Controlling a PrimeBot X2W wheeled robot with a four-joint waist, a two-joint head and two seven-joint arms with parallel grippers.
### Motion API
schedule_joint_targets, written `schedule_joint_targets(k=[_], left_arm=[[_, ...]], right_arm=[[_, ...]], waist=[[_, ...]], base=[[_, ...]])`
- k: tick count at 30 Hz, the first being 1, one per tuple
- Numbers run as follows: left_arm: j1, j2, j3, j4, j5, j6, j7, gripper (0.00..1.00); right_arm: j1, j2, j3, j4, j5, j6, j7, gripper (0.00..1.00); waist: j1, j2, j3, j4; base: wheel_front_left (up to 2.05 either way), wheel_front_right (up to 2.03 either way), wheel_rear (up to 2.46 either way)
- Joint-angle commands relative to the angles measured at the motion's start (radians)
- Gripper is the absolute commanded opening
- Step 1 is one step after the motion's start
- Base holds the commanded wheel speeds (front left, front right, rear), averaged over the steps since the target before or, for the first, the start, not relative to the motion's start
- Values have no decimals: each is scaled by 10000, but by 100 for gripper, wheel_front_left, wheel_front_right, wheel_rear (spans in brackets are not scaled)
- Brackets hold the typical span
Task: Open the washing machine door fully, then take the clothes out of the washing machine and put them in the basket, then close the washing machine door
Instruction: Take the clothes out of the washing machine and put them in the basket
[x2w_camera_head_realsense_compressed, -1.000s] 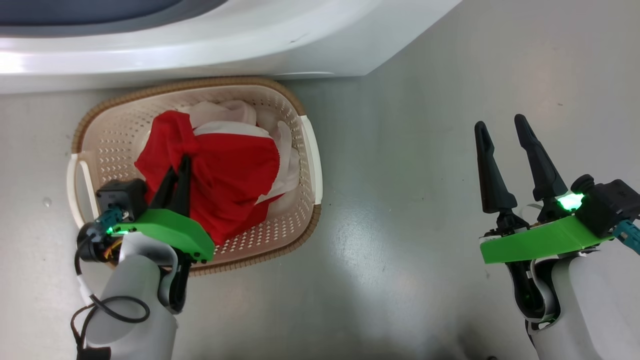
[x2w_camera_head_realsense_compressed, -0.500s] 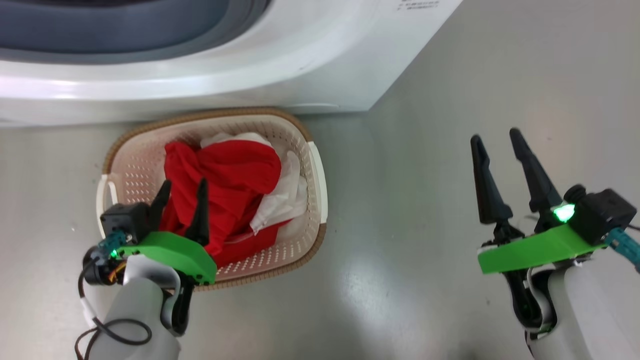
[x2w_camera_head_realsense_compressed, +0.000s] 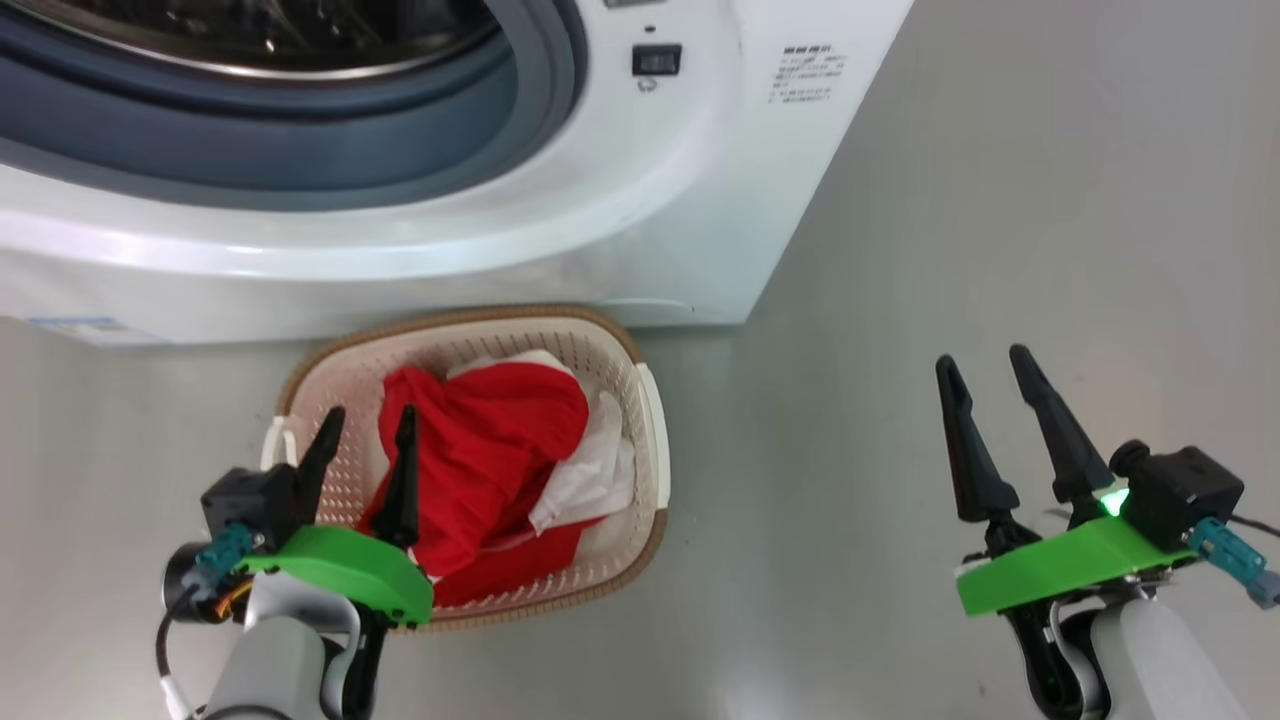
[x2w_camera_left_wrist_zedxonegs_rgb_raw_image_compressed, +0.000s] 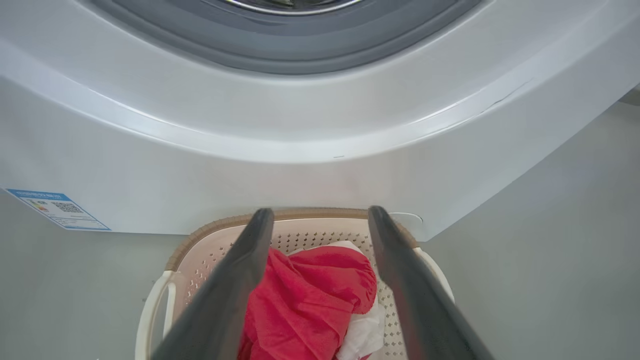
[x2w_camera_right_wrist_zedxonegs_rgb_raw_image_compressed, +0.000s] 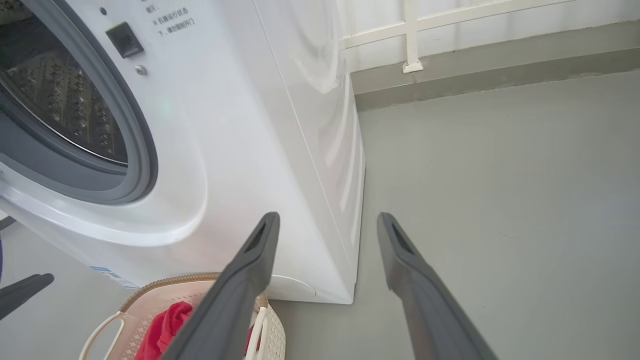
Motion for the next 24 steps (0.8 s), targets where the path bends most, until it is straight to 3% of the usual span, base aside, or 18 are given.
schedule_joint_targets(k=[1, 24], left_arm=[[402, 264, 339, -366, 83, -53, -51, 100], [2500, 263, 547, -3246, 505, -140, -51, 100]], right_arm=[[286, 28, 229, -165, -181, 67, -65, 100], [1746, 28, -138, -21, -276, 67, -65, 100]], waist=[[-1, 0, -657, 157], [-1, 0, -2653, 704]], base=[[0, 0, 0], [0, 0, 0]])
